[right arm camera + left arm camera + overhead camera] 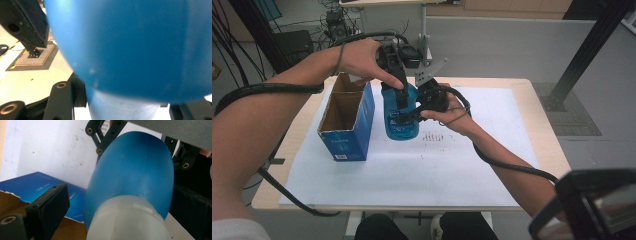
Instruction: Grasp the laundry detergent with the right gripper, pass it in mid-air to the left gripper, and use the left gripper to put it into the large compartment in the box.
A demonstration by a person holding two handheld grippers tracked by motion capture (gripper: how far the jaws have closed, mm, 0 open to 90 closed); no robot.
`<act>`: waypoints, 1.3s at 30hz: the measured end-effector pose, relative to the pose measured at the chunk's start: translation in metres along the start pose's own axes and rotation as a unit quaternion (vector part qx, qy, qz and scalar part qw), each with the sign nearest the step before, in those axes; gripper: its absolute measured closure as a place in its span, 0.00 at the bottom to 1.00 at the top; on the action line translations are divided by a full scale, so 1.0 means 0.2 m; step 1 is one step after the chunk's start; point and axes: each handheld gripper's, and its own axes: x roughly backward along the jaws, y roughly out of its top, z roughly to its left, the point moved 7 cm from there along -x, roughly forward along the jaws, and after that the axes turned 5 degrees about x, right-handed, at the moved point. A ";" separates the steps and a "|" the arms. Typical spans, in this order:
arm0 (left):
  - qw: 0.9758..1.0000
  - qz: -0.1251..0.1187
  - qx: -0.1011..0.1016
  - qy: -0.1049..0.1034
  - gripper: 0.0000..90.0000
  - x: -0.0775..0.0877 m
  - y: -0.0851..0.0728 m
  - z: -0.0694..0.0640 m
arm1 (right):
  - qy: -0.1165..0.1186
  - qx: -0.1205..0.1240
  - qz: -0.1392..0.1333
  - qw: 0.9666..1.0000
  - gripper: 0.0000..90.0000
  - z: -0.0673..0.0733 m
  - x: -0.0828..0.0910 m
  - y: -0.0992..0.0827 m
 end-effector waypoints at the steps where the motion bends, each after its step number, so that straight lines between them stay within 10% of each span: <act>1: 1.000 0.000 -0.001 0.000 0.07 0.00 0.00 0.00 | -0.001 0.001 0.000 1.000 0.49 0.00 0.00 0.00; 39: 1.000 0.007 -0.003 0.003 0.07 -0.01 0.00 0.00 | -0.004 0.003 -0.006 1.000 0.49 0.00 0.02 0.01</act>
